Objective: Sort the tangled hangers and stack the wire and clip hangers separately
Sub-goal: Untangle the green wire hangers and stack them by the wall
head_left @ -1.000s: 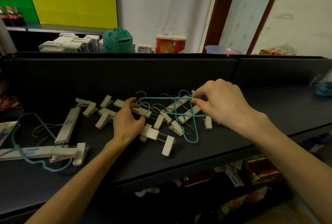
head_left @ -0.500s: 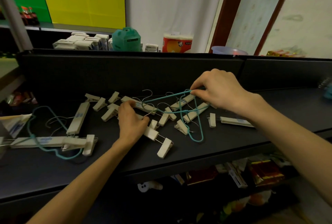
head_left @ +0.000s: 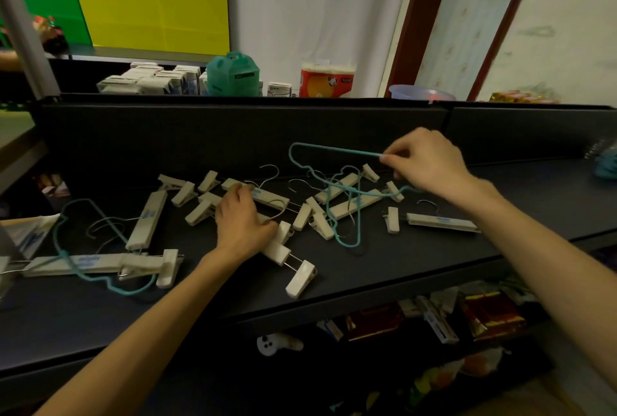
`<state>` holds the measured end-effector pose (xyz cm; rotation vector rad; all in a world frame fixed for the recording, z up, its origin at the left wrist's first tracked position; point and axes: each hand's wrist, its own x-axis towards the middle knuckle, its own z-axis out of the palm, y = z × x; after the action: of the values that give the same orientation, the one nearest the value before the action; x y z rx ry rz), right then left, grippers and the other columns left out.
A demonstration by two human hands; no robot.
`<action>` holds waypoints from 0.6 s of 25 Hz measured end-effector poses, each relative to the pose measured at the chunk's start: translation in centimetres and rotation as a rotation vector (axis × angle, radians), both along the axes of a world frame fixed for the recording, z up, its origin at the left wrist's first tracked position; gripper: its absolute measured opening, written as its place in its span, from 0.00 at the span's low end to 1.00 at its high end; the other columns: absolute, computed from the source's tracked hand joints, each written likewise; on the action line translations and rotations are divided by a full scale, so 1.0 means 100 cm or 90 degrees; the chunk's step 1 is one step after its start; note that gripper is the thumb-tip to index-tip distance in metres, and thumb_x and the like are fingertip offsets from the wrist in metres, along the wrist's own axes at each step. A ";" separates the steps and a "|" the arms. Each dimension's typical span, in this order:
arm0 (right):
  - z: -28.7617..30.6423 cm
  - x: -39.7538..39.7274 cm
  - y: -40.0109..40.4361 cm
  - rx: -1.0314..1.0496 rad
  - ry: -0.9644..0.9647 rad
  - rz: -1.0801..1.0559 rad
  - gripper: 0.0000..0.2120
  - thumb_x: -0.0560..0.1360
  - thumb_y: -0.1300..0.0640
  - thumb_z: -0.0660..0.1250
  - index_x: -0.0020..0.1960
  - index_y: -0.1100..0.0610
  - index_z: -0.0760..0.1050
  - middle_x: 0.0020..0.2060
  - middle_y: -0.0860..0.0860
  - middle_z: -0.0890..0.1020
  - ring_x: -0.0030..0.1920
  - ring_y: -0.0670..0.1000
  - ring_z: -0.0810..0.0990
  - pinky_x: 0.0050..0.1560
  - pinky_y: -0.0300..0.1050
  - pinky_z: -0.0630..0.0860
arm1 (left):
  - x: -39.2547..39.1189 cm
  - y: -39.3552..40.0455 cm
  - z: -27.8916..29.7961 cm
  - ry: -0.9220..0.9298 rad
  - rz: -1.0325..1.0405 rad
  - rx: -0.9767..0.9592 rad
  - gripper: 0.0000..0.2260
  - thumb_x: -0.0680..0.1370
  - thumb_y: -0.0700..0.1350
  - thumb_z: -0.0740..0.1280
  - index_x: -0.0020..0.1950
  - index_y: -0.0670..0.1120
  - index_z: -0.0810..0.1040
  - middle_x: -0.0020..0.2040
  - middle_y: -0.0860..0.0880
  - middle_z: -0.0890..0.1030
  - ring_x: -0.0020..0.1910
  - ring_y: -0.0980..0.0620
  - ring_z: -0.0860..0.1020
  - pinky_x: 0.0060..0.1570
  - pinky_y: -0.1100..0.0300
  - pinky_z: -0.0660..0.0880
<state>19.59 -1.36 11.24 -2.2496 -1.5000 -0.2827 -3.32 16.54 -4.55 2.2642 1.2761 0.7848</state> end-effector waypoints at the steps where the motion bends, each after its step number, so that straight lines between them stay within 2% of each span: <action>1: -0.014 0.009 -0.014 0.036 0.042 -0.021 0.09 0.80 0.49 0.67 0.56 0.49 0.82 0.35 0.42 0.81 0.39 0.42 0.81 0.44 0.49 0.81 | 0.003 -0.003 0.005 0.007 -0.012 0.038 0.37 0.71 0.49 0.76 0.77 0.48 0.62 0.77 0.44 0.63 0.77 0.43 0.61 0.76 0.42 0.60; 3: -0.044 0.025 -0.040 0.106 0.129 -0.072 0.08 0.80 0.49 0.68 0.54 0.48 0.84 0.33 0.44 0.83 0.35 0.41 0.81 0.41 0.49 0.81 | 0.017 -0.013 0.016 -0.016 -0.086 0.153 0.31 0.72 0.48 0.74 0.74 0.50 0.68 0.74 0.47 0.68 0.75 0.46 0.64 0.75 0.43 0.61; 5: -0.070 0.037 -0.060 0.177 0.259 -0.126 0.07 0.79 0.52 0.69 0.53 0.51 0.85 0.31 0.46 0.83 0.29 0.42 0.79 0.34 0.46 0.78 | 0.043 -0.028 0.027 -0.014 -0.194 0.202 0.22 0.74 0.53 0.70 0.68 0.52 0.74 0.67 0.50 0.75 0.68 0.49 0.72 0.69 0.47 0.69; 7: -0.089 0.040 -0.074 0.256 0.431 -0.167 0.08 0.79 0.55 0.69 0.54 0.56 0.85 0.31 0.50 0.82 0.23 0.44 0.74 0.27 0.41 0.71 | 0.073 -0.040 0.031 0.076 -0.245 0.149 0.24 0.76 0.60 0.66 0.68 0.50 0.75 0.63 0.50 0.78 0.62 0.49 0.76 0.61 0.49 0.75; 8: -0.095 0.039 -0.082 0.286 0.480 -0.188 0.08 0.80 0.56 0.69 0.54 0.57 0.84 0.31 0.51 0.82 0.23 0.44 0.72 0.26 0.40 0.70 | 0.089 -0.044 0.032 0.135 -0.242 0.111 0.27 0.77 0.63 0.64 0.71 0.49 0.72 0.64 0.48 0.77 0.62 0.47 0.76 0.61 0.48 0.75; 10: -0.110 0.035 -0.095 0.324 0.495 -0.197 0.08 0.80 0.56 0.68 0.54 0.58 0.84 0.31 0.53 0.82 0.22 0.45 0.72 0.24 0.38 0.70 | 0.112 -0.040 0.029 0.215 -0.177 0.136 0.29 0.78 0.63 0.61 0.74 0.48 0.68 0.70 0.44 0.73 0.69 0.43 0.71 0.67 0.44 0.70; 12: -0.119 0.032 -0.106 0.362 0.509 -0.178 0.08 0.80 0.57 0.68 0.55 0.58 0.84 0.31 0.54 0.81 0.23 0.46 0.71 0.23 0.38 0.69 | 0.122 -0.019 0.028 0.308 -0.129 0.185 0.26 0.79 0.60 0.62 0.72 0.48 0.69 0.70 0.42 0.71 0.71 0.40 0.68 0.70 0.43 0.65; 13: -0.123 0.031 -0.109 0.378 0.520 -0.166 0.08 0.80 0.57 0.69 0.55 0.58 0.84 0.31 0.53 0.80 0.23 0.46 0.71 0.23 0.38 0.68 | 0.122 -0.007 0.031 0.341 -0.132 0.152 0.24 0.78 0.59 0.63 0.69 0.48 0.72 0.66 0.43 0.74 0.67 0.41 0.71 0.68 0.44 0.68; 15: -0.129 0.033 -0.114 0.399 0.543 -0.142 0.08 0.79 0.57 0.69 0.55 0.58 0.84 0.31 0.53 0.80 0.24 0.47 0.71 0.24 0.39 0.68 | 0.121 0.011 0.039 0.340 -0.164 0.076 0.17 0.79 0.56 0.65 0.63 0.48 0.77 0.54 0.47 0.78 0.55 0.47 0.77 0.57 0.49 0.75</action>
<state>22.84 -12.75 -1.63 -1.6707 -0.5983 0.1326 8.74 17.67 -0.69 2.7787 1.1268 0.1684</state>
